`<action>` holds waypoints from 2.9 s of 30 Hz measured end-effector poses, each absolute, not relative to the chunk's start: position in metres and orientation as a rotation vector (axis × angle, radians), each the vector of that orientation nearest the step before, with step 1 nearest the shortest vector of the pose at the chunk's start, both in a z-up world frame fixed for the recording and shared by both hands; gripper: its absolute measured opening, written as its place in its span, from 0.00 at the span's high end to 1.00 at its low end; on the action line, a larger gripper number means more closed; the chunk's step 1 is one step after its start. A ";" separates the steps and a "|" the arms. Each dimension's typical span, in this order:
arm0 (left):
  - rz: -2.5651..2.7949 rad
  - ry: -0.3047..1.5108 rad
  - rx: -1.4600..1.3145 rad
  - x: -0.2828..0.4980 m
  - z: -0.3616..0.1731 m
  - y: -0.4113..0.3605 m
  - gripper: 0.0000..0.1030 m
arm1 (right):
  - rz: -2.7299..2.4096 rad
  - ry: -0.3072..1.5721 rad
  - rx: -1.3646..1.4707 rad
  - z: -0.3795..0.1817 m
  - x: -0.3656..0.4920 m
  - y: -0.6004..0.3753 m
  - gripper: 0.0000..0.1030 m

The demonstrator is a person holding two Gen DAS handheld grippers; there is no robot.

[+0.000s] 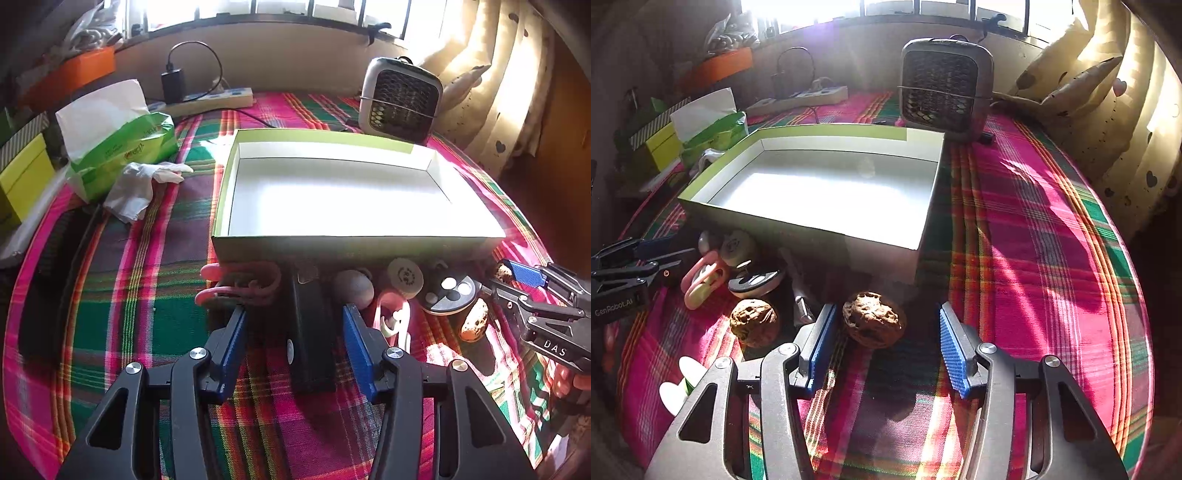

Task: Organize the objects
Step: 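Close the left tool on the black flashlight while the right tool closes on the walnut, then lift the flashlight with the left tool while the right tool carries the walnut over the box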

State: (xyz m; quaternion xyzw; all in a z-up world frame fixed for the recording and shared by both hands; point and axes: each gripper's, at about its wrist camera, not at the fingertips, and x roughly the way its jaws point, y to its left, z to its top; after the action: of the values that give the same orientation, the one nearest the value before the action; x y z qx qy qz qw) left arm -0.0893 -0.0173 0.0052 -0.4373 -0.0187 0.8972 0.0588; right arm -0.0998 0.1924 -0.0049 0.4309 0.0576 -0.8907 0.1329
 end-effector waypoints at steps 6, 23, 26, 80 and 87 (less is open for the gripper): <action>2.721 -0.051 -1.322 -0.089 0.005 -0.018 0.66 | -2.592 0.157 1.250 -0.005 -0.100 0.191 0.61; 2.720 -0.046 -1.308 -0.087 0.007 -0.019 0.79 | -2.602 0.126 1.258 -0.004 -0.097 0.189 0.67; 2.718 -0.047 -1.297 -0.085 0.011 -0.019 0.79 | -2.601 0.112 1.261 -0.003 -0.096 0.190 0.67; 2.641 -0.212 -1.271 -0.070 0.018 -0.050 0.84 | -2.645 0.040 1.149 0.036 -0.110 0.159 0.67; 2.640 -0.235 -1.266 -0.069 0.015 -0.052 0.81 | -2.638 0.040 1.157 0.033 -0.108 0.158 0.67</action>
State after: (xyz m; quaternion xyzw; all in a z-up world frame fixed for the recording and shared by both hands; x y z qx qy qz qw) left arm -0.0687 -0.0523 0.0153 -0.4288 -0.0797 0.8940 0.1022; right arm -0.1083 0.1581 0.0333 0.3981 0.0138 -0.9079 0.1302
